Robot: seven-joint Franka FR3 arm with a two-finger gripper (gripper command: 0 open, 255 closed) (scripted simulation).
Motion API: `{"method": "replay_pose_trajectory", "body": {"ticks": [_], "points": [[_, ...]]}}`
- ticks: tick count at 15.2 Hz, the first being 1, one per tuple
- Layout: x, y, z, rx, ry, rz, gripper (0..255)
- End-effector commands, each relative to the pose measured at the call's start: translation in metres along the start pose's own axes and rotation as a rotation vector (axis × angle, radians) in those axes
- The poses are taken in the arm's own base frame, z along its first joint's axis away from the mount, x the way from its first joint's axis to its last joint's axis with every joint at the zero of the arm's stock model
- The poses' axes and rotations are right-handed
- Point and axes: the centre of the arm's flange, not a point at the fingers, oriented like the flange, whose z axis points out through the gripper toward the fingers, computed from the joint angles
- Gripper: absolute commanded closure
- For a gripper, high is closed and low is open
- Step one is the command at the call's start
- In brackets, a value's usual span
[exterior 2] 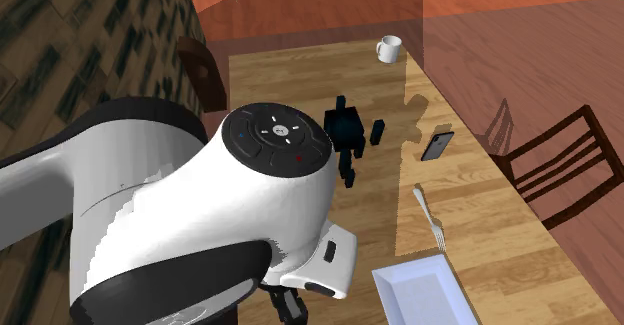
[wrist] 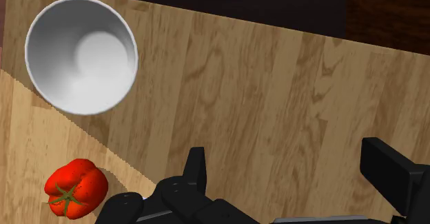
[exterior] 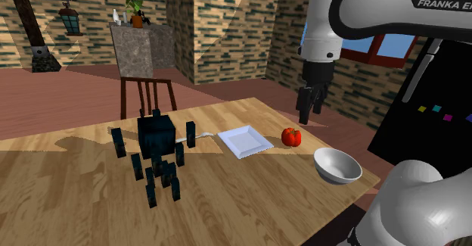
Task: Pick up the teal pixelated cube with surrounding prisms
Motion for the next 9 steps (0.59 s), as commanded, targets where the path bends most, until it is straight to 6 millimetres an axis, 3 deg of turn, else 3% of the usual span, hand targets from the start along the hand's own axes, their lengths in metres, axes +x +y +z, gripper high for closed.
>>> {"method": "replay_pose_trajectory", "body": {"ticks": [1, 9], "points": [[0.0, 0.0, 0.0, 0.0, 0.0, 0.0, 0], [0.082, -0.059, 0.006, -0.007, 0.037, -0.058, 0]]}}
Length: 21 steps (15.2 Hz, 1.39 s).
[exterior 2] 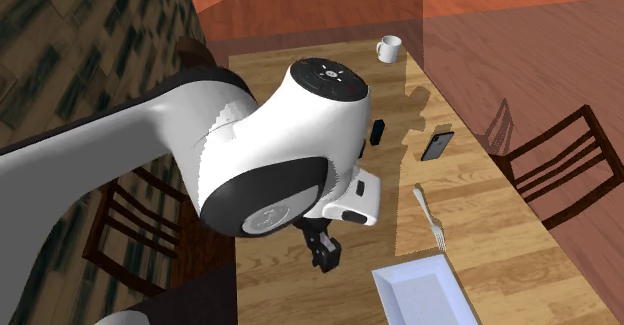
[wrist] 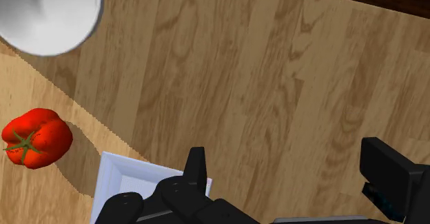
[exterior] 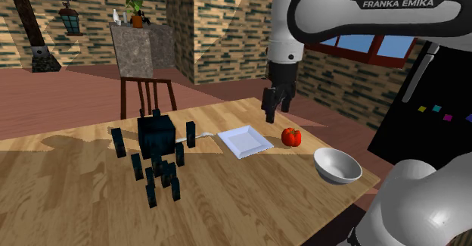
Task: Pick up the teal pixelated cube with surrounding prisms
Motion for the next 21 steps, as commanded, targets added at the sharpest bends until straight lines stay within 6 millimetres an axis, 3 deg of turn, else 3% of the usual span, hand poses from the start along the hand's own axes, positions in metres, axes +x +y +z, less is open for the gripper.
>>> {"method": "replay_pose_trajectory", "body": {"ticks": [1, 19, 21], "points": [[0.02, -0.016, 0.003, -0.001, 0.01, -0.015, 0], [0.198, -0.158, 0.01, -0.016, 0.094, -0.146, 0], [0.201, -0.161, 0.016, -0.016, 0.095, -0.148, 0]]}}
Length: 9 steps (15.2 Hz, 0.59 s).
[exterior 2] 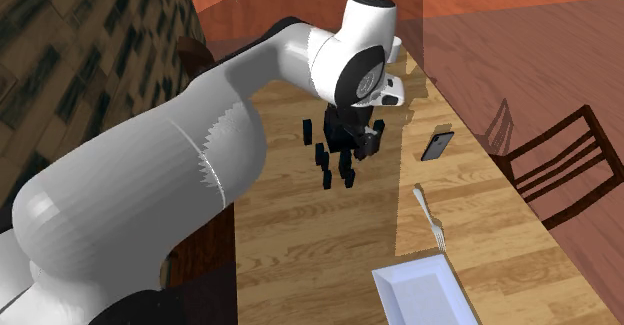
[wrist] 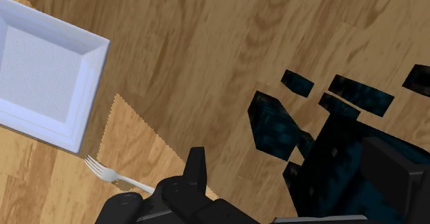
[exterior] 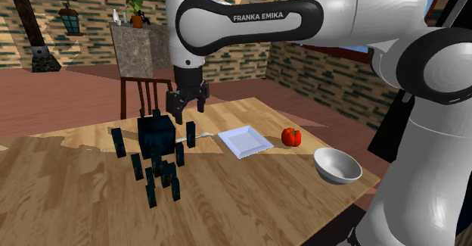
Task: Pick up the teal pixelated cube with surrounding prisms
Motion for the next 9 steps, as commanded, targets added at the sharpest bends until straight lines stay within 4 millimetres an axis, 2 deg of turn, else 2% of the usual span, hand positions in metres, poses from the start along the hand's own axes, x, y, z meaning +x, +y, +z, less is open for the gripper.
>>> {"method": "replay_pose_trajectory", "body": {"ticks": [1, 6, 8, 9], "points": [[0.003, -0.002, 0.009, 0.0, 0.002, -0.002, 0], [0.003, -0.002, 0.038, 0.0, 0.002, -0.002, 0], [0.003, -0.002, 0.038, 0.0, 0.002, -0.002, 0], [0.003, -0.002, 0.038, 0.0, 0.002, -0.002, 255]]}}
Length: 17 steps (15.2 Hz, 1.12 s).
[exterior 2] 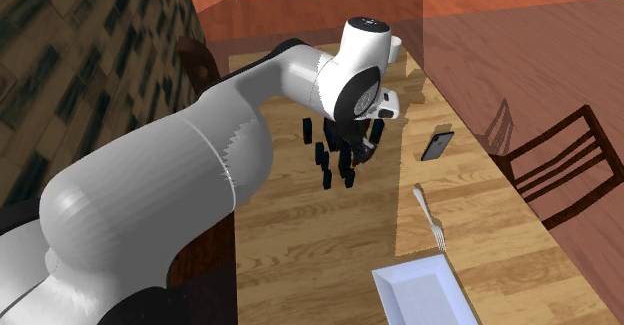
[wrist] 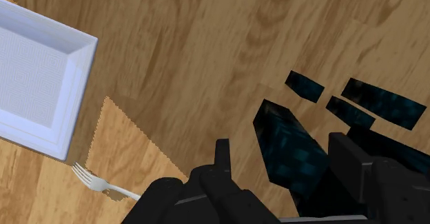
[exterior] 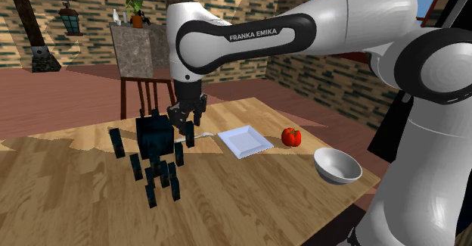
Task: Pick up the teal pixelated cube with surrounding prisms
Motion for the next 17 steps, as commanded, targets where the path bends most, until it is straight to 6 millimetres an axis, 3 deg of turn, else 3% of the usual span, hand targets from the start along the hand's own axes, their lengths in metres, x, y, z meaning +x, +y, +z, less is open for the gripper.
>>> {"method": "replay_pose_trajectory", "body": {"ticks": [1, 9, 17], "points": [[0.0, 0.0, 0.001, 0.0, -0.001, 0.0, 255], [0.0, -0.001, 0.002, 0.0, -0.001, 0.0, 255], [0.0, 0.0, -0.041, 0.0, -0.001, 0.0, 255]]}}
